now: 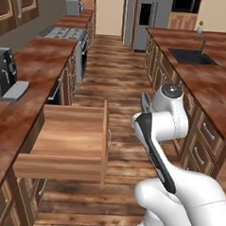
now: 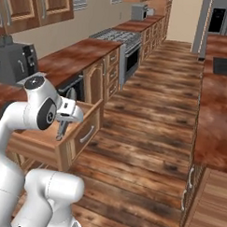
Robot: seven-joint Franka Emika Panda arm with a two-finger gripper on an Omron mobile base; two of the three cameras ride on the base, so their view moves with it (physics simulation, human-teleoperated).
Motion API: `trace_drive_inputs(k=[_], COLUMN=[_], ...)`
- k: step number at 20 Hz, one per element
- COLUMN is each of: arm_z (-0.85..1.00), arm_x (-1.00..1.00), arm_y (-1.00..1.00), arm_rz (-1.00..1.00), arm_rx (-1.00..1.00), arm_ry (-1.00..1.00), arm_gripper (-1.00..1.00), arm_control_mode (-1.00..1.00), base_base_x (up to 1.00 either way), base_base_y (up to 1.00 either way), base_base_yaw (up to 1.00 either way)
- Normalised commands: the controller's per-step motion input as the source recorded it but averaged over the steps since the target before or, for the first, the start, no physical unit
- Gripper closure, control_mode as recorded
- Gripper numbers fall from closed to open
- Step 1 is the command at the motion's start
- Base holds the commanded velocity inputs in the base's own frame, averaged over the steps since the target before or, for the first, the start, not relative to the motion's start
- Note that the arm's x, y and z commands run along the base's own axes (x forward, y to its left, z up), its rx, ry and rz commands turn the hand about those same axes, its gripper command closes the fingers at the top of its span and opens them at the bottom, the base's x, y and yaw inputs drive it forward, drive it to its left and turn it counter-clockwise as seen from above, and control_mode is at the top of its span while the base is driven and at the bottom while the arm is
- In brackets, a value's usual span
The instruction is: Take the tongs from the drawer on the right and place them on the dining counter next to the tray containing the hot dog.
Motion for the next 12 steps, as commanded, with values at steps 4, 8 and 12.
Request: trace_drive_inputs(k=[4,8,12], arm_z=[0.00,0.00,0.00], arm_x=[0.00,0.00,0.00], arm_y=[0.00,0.00,0.00], arm_rz=[0.00,0.00,0.00], arm_rx=[0.00,0.00,0.00], arm_ry=[0.00,0.00,0.00], arm_gripper=[1.00,1.00,1.00], arm_control_mode=[1.00,1.00,1.00], base_base_x=[0.00,0.00,0.00], base_base_y=[-0.06,-0.25,-0.46], base_base_yaw=[-0.25,-0.14,-0.06])
